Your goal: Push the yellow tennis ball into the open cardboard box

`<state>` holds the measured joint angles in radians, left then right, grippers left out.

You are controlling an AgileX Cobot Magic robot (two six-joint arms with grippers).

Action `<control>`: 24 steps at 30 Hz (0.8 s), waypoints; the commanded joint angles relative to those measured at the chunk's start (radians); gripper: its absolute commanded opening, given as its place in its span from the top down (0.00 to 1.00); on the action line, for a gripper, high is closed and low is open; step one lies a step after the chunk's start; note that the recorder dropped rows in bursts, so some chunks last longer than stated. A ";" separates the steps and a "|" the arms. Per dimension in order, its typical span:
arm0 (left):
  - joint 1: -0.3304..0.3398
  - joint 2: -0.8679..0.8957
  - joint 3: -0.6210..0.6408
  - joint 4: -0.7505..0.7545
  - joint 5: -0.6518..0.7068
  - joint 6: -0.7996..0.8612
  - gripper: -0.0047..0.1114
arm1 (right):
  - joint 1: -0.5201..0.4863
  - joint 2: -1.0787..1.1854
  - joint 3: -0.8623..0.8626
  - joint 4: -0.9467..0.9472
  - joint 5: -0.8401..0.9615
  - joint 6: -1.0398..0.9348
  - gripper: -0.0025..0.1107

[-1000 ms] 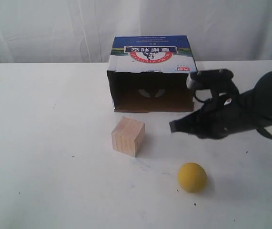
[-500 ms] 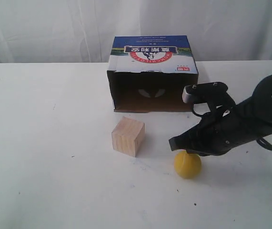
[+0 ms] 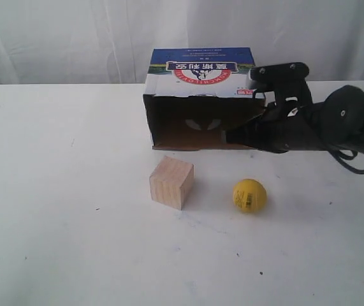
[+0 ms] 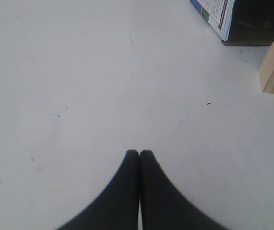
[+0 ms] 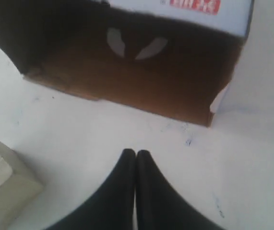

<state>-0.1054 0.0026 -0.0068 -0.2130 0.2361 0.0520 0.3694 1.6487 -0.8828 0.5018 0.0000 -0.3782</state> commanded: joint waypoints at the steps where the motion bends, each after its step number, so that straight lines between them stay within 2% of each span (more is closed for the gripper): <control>1: 0.004 -0.003 0.007 0.000 0.000 0.002 0.96 | 0.000 -0.022 -0.012 -0.004 0.040 -0.021 0.98; 6: 0.004 -0.003 0.007 0.000 0.000 0.002 0.96 | 0.000 0.043 -0.010 -0.004 0.139 -0.018 0.98; 13: 0.004 -0.003 0.007 0.003 0.000 0.002 0.96 | 0.000 0.176 -0.019 -0.004 -0.056 -0.001 0.98; 24: 0.004 -0.003 0.007 0.005 0.000 0.016 0.96 | 0.021 0.241 -0.120 -0.004 -0.023 -0.001 0.98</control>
<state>-0.1054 0.0026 -0.0068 -0.2112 0.2361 0.0636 0.3765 1.8811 -0.9862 0.4999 -0.0644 -0.3833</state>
